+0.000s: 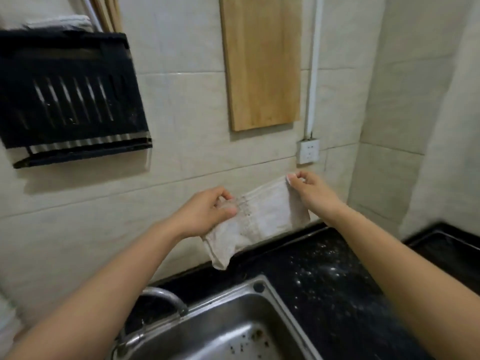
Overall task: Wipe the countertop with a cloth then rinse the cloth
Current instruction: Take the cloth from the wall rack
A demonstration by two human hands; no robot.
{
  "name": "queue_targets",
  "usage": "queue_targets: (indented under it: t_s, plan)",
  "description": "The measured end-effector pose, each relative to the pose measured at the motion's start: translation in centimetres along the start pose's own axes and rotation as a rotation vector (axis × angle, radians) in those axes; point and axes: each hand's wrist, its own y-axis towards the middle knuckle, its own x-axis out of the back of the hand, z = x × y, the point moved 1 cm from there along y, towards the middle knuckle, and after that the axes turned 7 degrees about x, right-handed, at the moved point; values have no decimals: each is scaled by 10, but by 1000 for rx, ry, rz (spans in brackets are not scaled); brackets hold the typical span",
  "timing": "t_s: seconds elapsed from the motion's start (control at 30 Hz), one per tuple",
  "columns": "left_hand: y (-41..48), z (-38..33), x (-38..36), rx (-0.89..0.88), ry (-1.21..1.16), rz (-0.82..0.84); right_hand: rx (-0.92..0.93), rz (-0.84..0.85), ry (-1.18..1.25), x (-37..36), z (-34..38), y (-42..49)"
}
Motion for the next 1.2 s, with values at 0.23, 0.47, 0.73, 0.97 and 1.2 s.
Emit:
queue_targets:
  t_s: [0.23, 0.47, 0.73, 0.97, 1.2]
  plan:
    - [1, -105, -132, 0, -118, 492, -261, -278, -186, 138, -72, -138]
    - [-46, -271, -258, -69, -236, 854, -516, -557, -128, 246, -100, -296]
    - [-184, -453, -396, -45, -429, 1147, -693, -831, 132, 346, -119, -488]
    - [-310, -583, -490, 18, -480, 1388, -729, -1103, 464, 430, -134, -650]
    - [-405, -674, -552, -57, -533, 1634, -648, -1359, 716, 499, -132, -776]
